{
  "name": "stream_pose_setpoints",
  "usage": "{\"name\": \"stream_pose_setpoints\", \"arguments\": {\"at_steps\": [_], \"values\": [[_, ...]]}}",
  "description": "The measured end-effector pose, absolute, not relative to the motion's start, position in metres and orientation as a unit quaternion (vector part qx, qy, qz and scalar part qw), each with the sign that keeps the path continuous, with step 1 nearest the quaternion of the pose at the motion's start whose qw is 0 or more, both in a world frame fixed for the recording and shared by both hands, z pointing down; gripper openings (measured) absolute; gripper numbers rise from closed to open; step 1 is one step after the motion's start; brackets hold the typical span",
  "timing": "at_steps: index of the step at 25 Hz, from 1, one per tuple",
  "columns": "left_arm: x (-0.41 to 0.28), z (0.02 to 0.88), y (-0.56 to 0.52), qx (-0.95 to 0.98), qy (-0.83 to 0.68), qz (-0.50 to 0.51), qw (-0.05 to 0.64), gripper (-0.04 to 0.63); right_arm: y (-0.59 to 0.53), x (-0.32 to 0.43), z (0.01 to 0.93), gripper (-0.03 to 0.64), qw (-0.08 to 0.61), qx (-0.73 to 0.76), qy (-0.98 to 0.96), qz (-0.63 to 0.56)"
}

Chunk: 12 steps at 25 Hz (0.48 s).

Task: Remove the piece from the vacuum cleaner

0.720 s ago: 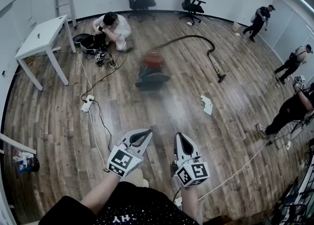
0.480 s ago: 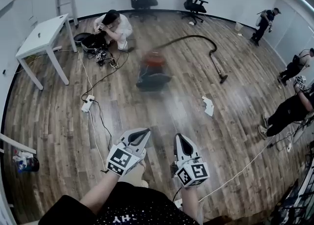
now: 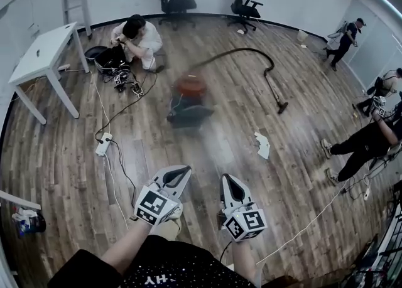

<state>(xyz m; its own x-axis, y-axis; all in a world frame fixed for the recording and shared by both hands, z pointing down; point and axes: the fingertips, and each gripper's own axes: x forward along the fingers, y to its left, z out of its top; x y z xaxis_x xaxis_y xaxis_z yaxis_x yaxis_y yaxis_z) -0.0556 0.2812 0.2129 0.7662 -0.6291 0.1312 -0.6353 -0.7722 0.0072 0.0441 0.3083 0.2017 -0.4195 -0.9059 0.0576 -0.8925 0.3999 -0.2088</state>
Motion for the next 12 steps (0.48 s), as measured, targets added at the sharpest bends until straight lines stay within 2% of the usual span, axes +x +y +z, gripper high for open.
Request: {"name": "stream_pose_setpoints", "arguments": {"at_steps": [12], "values": [[-0.063, 0.219, 0.161, 0.943, -0.325, 0.065, 0.036, 0.008, 0.193, 0.036, 0.202, 0.011, 0.041, -0.54, 0.832, -0.118]]}}
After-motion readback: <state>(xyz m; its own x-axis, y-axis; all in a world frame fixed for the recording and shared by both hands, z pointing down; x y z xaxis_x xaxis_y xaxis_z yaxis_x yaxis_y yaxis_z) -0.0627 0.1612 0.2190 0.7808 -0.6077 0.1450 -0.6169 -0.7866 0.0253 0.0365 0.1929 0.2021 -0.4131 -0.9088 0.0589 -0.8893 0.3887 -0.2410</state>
